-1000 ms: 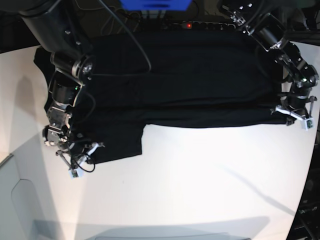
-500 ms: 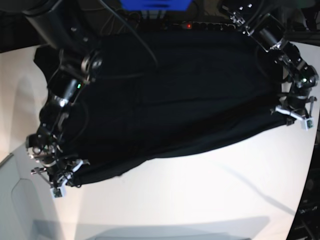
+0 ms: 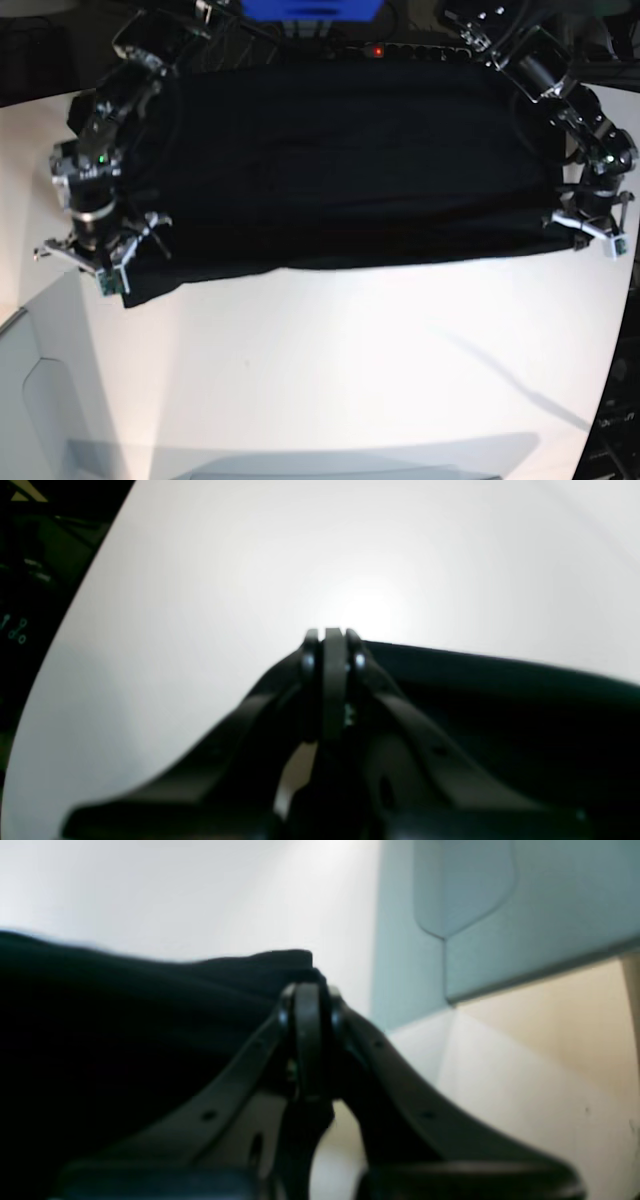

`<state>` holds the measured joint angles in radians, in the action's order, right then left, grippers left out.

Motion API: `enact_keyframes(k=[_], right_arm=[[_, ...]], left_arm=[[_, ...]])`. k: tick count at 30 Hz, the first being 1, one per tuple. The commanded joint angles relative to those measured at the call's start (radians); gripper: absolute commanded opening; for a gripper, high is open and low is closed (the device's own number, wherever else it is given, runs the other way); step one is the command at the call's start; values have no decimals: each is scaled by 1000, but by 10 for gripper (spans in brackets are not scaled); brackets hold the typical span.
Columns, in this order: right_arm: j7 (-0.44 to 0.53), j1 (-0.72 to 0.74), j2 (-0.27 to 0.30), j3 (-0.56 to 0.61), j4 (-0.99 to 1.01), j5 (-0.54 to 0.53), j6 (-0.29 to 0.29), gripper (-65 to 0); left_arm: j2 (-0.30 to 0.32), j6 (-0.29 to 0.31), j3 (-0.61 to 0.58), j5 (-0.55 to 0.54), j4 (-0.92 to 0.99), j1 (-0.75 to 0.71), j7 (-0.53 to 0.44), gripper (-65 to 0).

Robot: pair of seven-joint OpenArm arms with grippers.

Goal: Fold the T-shirt properly
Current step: 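Regrasp the folded edge with the right gripper and pull it toward the left gripper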

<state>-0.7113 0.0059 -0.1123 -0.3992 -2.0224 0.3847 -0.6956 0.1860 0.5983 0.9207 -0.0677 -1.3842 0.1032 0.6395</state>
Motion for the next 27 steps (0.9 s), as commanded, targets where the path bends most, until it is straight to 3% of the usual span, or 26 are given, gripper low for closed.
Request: enact_keyframes(k=[1,8,12,18,25,27], right_arm=[[20,-7,-2,0,-18,-10,-3,-650],[25,-132,-10,-82,-18,-11,-3,-650],[25,-174,-45,-131,-19,-11,-3,-650],[29,-240,-45,-157,-21,-11,-3,-650],[233,-367,-45,-157,-22,-11,-3,-650],[290,-413,-45,-157,-22,-54,-3,-650]], left_arm=[[22,-4,1,-11,-16,16,-25,-650],[22,-4,2,-13,-14,-10,-31,-650],[22,-4,2,-14,-16,-32,-31,-650],[22,-4,-4,-117,-19,-72,-31,-650],[22,-4,1,-131,-24,-101,-31,-650],[22,-4,-1,-133,-25,-107,-31,-650]])
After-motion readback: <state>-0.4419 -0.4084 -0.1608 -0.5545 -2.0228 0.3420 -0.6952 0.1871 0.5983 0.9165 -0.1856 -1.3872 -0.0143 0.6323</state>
